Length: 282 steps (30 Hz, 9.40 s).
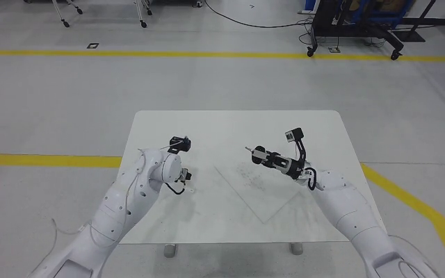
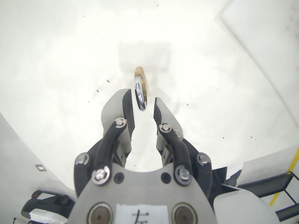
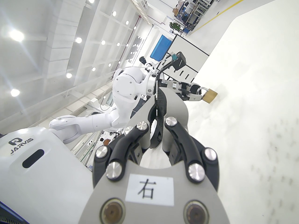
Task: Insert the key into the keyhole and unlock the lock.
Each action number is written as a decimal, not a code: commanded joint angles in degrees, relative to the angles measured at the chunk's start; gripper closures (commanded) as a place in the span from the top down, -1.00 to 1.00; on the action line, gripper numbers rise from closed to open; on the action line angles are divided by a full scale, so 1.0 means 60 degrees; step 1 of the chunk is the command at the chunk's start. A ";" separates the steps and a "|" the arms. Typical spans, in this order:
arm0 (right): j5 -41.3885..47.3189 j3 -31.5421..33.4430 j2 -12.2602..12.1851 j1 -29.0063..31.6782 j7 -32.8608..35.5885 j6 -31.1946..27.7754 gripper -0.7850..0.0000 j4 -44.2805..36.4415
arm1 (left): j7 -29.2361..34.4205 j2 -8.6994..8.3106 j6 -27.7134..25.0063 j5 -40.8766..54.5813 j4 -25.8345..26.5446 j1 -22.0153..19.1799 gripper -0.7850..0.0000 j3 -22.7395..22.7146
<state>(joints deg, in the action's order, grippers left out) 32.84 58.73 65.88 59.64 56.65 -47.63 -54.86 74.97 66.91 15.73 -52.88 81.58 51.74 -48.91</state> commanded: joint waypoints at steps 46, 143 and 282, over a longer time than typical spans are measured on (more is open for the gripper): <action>0.0000 0.0000 0.0000 0.0000 0.0000 0.0000 -1.00 0.0000 | -0.3955 -0.0053 -0.1971 0.4605 0.1015 0.1997 -1.00 -0.3171; -0.5219 -0.0555 0.1006 0.3323 -0.8233 0.4363 -1.00 -0.5091 | -0.5259 0.0969 -0.1929 1.2121 -0.2982 -0.0130 -1.00 -0.1508; 0.5220 0.1508 0.1697 0.2066 -0.0526 0.8265 1.00 -0.2769 | -0.4196 0.1000 -0.3824 1.2451 -0.2768 0.0370 -1.00 -0.2106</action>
<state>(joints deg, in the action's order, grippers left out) 67.52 66.15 76.49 71.12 54.17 5.84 -69.99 49.93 72.91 -7.66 22.32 65.03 54.05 -61.70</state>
